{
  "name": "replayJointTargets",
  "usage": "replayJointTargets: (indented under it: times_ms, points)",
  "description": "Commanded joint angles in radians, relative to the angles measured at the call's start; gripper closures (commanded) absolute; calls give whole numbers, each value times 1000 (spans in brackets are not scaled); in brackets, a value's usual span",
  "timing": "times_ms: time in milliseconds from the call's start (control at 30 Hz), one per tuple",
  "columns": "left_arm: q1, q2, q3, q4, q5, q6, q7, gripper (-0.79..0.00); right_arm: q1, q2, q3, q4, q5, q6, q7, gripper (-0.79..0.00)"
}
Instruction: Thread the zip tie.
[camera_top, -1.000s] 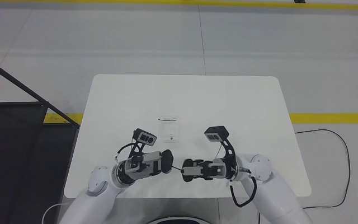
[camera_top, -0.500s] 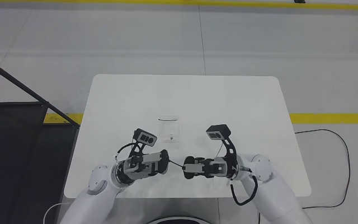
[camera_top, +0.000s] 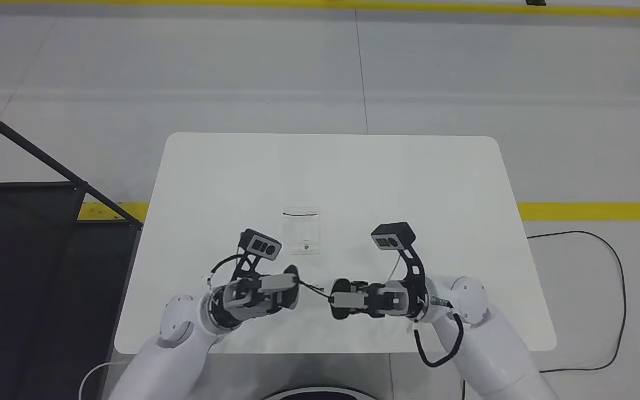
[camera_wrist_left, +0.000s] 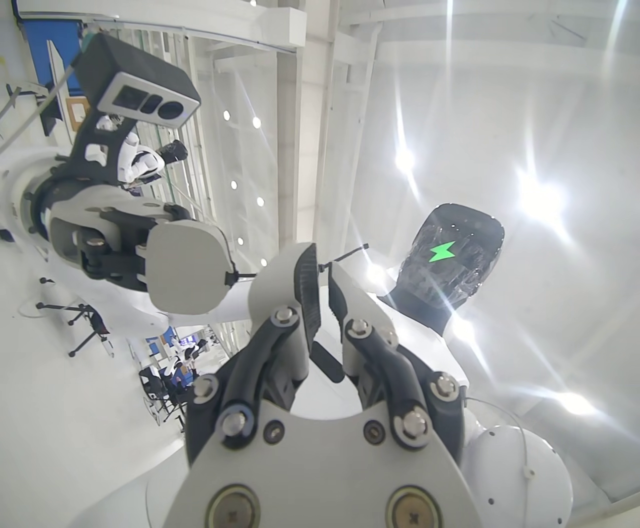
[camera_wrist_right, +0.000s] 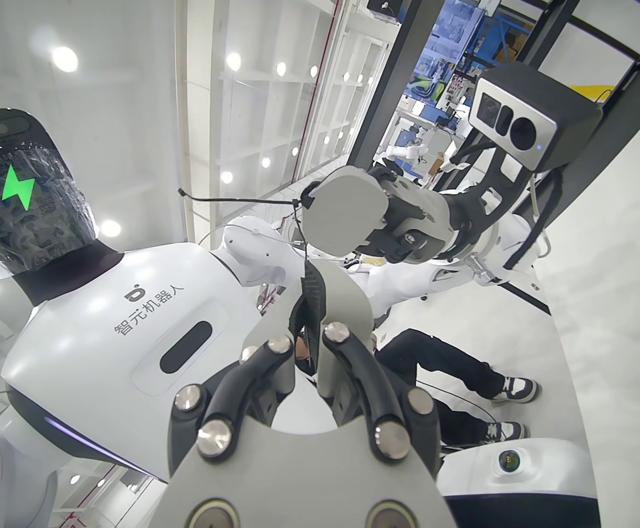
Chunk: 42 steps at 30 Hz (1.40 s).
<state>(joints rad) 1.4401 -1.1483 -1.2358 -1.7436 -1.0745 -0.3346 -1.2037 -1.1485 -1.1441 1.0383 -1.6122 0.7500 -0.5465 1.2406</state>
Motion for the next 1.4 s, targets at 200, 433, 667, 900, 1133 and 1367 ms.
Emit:
replayJointTargets:
  times_ms: [200, 433, 667, 900, 1133, 1367]
  points:
    - [0, -5, 0, -2, 11, -3, 1, 0, -9, 0, 14, -6, 8, -7, 9, 0]
    - [17, -5, -22, 2, 22, -26, -2, 0, -53, 11, 82, -67, 66, -9, 24, 0]
    - [35, -5, -48, 18, 65, -55, 15, 0, -101, 22, 140, -124, 90, 8, 41, 0]
    - [64, -2, -91, 64, 79, -101, -6, 0, -125, 27, 166, -164, 86, 14, 47, 0]
    - [77, -1, -110, 75, 83, -108, -31, 0, -125, 25, 159, -169, 66, 8, 41, 0]
    - [80, -3, -107, 72, 113, -129, -29, -252, -118, 26, 150, -158, 5, 33, 56, 0]
